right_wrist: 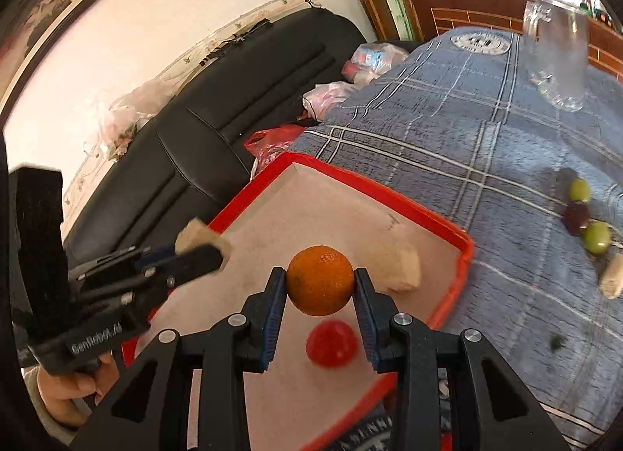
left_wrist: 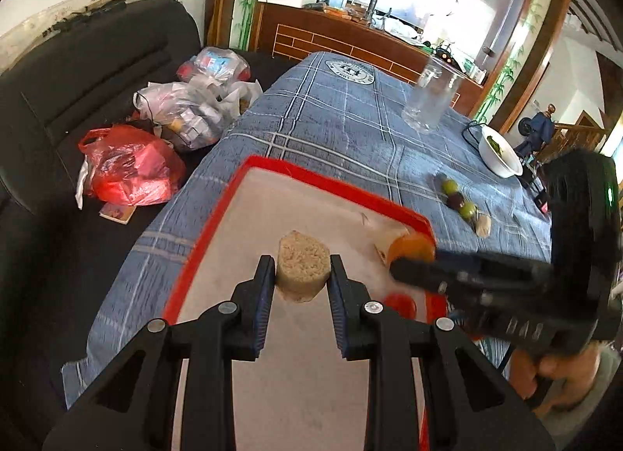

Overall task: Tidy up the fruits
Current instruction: 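Carry cork cylinder and orange into the tray and open both tools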

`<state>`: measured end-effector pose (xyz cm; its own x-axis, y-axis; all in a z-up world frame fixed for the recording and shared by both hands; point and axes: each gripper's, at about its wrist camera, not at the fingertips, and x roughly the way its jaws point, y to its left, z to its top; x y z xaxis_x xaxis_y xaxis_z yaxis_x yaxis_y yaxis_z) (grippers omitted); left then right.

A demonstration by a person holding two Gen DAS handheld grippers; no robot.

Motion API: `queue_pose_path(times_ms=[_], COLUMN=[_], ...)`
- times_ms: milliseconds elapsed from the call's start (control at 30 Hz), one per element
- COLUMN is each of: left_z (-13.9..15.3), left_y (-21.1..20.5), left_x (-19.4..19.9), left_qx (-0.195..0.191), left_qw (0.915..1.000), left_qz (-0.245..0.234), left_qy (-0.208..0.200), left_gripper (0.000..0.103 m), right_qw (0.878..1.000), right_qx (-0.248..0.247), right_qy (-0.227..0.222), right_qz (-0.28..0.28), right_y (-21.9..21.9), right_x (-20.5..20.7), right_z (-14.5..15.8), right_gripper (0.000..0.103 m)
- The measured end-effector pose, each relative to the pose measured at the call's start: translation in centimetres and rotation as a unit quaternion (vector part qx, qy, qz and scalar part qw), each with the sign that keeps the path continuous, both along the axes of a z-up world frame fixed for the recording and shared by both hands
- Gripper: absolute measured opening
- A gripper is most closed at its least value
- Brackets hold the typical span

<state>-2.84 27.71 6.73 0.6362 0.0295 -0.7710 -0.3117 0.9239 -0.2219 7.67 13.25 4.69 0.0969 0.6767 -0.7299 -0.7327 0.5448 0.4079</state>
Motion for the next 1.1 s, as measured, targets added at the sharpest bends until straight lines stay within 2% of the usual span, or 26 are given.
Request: queue_pose_path(times_ms=[200, 433, 567, 733, 1033, 1067, 1100], left_z=[-2.1, -3.6, -4.0, -4.0, -4.2, -4.2, -4.1], left_y=[1.8, 2.2, 2.3, 2.3, 2.3, 2.3, 2.3], left_x=[3.7, 5.9, 6.5, 6.8, 6.8, 6.8, 6.7], left_qx=[-0.018, -0.012, -0.011, -0.007, -0.008, -0.007, -0.006], left_qw=[0.9993, 0.999, 0.9991, 0.9993, 0.9994, 0.9994, 0.9995], left_qz=[0.01, 0.02, 0.018, 0.014, 0.012, 0.011, 0.011], left_qy=[0.031, 0.037, 0.037, 0.035, 0.033, 0.032, 0.031], left_gripper=[0.025, 0.025, 0.025, 0.025, 0.026, 0.028, 0.036], right_qw=[1.0, 1.0, 1.0, 0.999, 0.999, 0.999, 0.999], right_qx=[-0.011, -0.024, -0.029, -0.039, -0.044, -0.045, -0.045], right_qy=[-0.012, -0.009, -0.004, -0.023, -0.023, -0.024, -0.024], right_qz=[0.008, 0.01, 0.011, 0.017, 0.014, 0.013, 0.012], right_y=[1.8, 2.7, 2.8, 3.4, 3.6, 3.5, 3.4], right_x=[-0.5, 0.0, 0.3, 0.0, -0.4, -0.5, -0.5], right_z=[-1.0, -2.1, -2.9, -2.9, -2.9, -2.9, -2.7], right_gripper=[0.035, 0.035, 0.035, 0.035, 0.038, 0.038, 0.039])
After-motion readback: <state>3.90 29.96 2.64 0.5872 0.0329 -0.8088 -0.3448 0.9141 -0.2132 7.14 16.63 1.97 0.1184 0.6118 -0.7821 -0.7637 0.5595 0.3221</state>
